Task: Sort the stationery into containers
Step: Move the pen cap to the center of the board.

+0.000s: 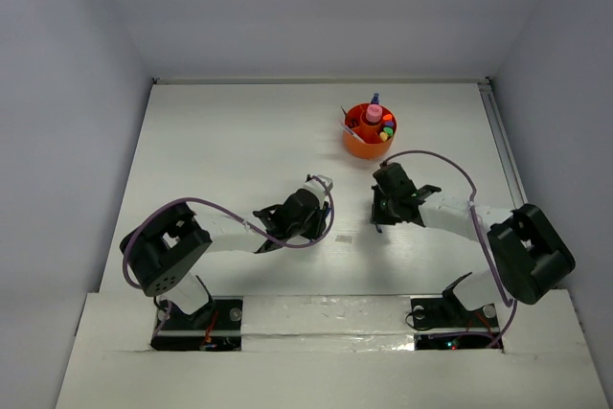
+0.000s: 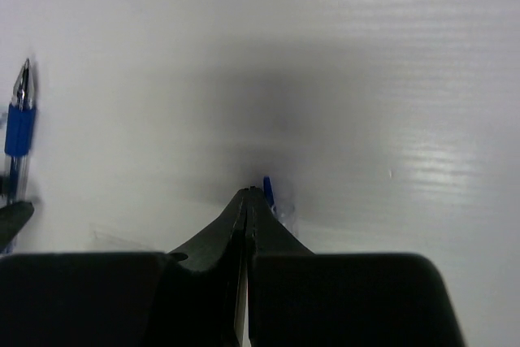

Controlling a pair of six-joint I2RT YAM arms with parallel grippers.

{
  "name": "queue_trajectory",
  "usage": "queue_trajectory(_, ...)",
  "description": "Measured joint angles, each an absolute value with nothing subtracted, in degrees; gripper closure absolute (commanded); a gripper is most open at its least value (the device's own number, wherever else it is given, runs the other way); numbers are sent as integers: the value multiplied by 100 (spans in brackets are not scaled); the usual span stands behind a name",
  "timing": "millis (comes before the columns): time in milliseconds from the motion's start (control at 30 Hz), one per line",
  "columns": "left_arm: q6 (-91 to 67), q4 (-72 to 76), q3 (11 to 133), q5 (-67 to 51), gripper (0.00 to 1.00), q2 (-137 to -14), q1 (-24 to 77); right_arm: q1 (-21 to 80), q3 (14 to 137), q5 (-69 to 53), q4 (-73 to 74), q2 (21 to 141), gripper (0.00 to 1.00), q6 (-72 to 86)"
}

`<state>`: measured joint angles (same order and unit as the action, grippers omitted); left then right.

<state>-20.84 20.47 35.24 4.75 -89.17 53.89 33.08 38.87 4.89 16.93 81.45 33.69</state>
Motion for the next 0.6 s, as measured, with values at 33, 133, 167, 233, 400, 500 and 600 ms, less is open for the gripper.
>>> queue_trajectory(33,-2084,2049,3524,469,77,-8917,5389,3308,3962,554,1645,8239,97,3330)
queue_trajectory(133,-2084,2049,3524,456,77,-8917,5389,3306,4145,582,1592,8438,96,3232)
queue_trajectory(167,-2084,2049,3524,454,78,-8917,5389,3308,4154,574,1599,8444,93,3208)
queue_trajectory(233,-2086,2051,3524,451,77,-8917,5389,3306,4152,543,1675,8390,89,3168)
queue_trajectory(400,-2082,2053,3522,445,78,-8917,5389,3308,4160,569,2110,7653,62,3081)
queue_trajectory(500,-2082,2053,3522,429,78,-8917,5389,3306,4274,714,2355,7491,56,3039)
queue_trajectory(600,-2082,2056,3522,421,78,-8917,5389,3308,4294,777,2512,7605,55,3039)
